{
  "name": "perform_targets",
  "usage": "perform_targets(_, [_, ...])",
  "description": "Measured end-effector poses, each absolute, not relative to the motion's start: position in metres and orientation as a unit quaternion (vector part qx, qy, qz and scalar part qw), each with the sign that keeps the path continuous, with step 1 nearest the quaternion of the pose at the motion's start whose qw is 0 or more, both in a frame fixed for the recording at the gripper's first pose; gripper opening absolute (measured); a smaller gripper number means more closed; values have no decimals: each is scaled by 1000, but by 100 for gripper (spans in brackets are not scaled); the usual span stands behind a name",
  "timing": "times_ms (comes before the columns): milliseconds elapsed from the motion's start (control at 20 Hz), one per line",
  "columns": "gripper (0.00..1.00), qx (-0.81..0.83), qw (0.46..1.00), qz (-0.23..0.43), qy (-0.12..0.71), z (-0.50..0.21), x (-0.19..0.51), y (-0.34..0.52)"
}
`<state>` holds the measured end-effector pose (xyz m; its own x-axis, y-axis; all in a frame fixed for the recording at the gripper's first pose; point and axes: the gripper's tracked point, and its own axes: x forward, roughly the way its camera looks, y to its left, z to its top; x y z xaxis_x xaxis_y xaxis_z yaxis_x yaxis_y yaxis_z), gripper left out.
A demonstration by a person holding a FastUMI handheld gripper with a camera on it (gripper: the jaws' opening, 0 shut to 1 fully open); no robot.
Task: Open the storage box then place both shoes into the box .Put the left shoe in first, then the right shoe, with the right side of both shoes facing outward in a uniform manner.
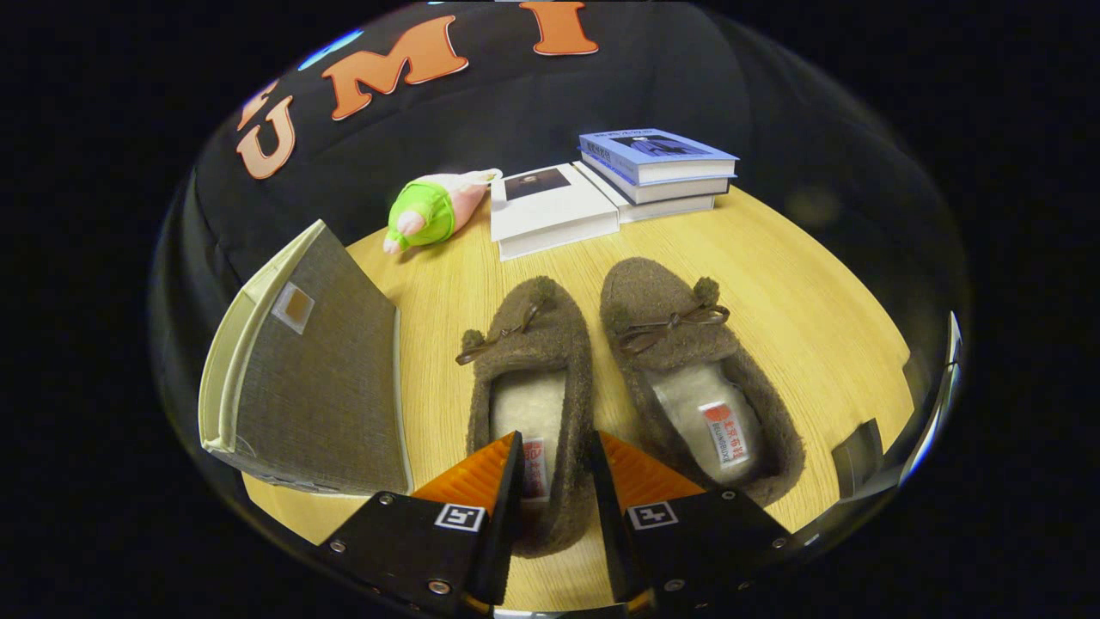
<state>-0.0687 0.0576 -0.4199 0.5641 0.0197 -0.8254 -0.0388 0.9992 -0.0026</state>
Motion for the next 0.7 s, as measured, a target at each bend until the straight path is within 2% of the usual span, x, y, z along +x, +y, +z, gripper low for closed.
perform_targets(250, [37,-2,880,0,475,-431,-58,54])
perform_targets(350, [30,6,881,-10,474,-432,-55,49])
perform_targets(400, [17,13,882,-21,470,-430,-54,47])
perform_targets(500, [3,26,884,-22,466,-427,-52,48])
perform_targets(700, [1,31,886,-19,462,-415,-52,53])
